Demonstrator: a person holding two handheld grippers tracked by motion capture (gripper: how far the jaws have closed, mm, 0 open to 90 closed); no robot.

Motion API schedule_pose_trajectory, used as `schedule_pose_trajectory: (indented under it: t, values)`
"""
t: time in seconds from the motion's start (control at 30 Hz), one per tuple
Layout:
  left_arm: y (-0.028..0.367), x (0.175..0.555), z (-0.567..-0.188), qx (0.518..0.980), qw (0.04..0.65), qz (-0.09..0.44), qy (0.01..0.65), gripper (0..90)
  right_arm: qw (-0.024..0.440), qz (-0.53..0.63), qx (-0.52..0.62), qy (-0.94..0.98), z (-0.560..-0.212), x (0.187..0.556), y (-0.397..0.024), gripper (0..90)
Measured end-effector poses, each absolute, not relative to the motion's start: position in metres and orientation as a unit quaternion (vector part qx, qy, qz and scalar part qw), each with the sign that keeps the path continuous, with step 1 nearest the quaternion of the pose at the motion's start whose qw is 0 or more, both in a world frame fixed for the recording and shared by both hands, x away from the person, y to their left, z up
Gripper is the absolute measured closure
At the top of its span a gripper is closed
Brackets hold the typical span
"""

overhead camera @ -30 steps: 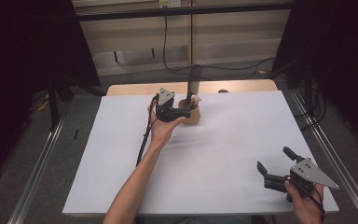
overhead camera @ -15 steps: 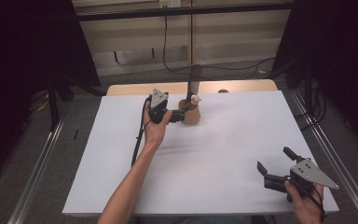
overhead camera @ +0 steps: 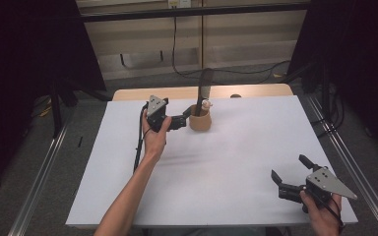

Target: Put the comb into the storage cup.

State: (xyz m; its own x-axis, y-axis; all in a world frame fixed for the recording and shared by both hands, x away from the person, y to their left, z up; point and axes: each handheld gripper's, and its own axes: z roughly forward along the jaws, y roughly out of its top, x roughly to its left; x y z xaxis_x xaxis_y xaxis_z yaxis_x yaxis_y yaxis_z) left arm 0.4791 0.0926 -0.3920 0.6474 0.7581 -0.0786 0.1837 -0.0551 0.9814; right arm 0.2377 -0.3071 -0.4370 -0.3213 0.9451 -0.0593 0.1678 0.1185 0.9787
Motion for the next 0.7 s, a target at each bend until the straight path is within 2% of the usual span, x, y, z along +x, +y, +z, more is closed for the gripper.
schedule_pose_trajectory:
  t: [0.17,0.7]
  values:
    - [0.103,0.475,-0.386,0.683,0.608,0.245,0.322,0.6,0.388,0.5,0.436,0.64,-0.437,0.238,-0.307,0.0]
    - [0.13,0.453,-0.382,0.67,0.616,0.267,0.317,3.3,0.39,0.499,0.436,0.639,-0.437,0.238,-0.307,0.0]
